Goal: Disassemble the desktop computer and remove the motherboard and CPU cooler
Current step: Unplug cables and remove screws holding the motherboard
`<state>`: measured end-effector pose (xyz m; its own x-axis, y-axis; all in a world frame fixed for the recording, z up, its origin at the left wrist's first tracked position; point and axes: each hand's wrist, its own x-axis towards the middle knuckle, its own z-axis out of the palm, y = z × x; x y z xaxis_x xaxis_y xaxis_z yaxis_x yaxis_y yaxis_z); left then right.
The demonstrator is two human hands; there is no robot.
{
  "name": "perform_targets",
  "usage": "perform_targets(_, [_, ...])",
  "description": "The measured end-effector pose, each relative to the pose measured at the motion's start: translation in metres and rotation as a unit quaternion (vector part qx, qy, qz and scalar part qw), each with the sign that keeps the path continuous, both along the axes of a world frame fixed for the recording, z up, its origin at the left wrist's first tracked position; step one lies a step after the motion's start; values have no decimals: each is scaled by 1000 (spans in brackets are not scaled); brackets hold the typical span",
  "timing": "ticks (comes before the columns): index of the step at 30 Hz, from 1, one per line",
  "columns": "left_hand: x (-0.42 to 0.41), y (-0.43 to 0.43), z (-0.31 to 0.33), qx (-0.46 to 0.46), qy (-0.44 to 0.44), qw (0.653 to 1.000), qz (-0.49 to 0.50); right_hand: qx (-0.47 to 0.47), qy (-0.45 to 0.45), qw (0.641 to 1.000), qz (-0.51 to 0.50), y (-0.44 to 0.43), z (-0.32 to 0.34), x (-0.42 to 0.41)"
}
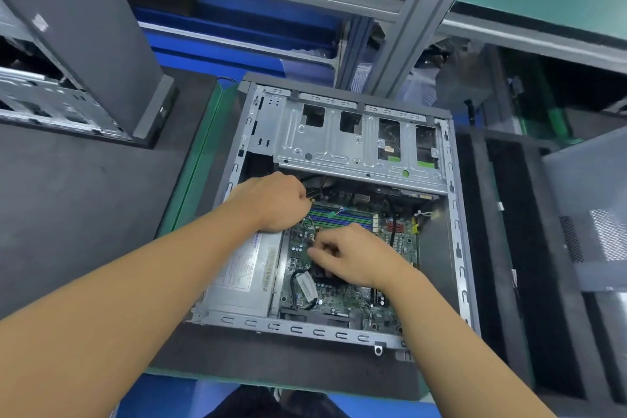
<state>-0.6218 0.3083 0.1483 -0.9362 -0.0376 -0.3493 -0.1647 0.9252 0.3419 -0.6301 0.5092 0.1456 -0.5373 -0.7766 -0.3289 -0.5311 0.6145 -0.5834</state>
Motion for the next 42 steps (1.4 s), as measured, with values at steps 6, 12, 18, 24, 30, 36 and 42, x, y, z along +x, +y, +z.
perform_targets(6, [-4,0,-2,-19,-17,1000,7,15,-55,998,-41,0,0,1])
perform_targets(12, [-12,-1,-3,60,-53,995,67,109,-150,982,-20,8,-4,15])
perform_targets(18, [-12,4,-2,4,-57,998,1,182,-61,980,50,8,-8,29])
perform_targets(24, [-3,37,6,-106,174,944,-259,195,-34,978,60,-2,-6,33])
perform_targets(30, [-3,40,6,-59,157,957,-236,199,2,973,121,-8,-6,34])
perform_targets(36, [-7,40,3,-15,125,962,-241,166,3,977,135,-7,-8,36])
perform_targets(42, [-8,37,3,13,151,964,-221,121,20,981,147,-3,-9,35])
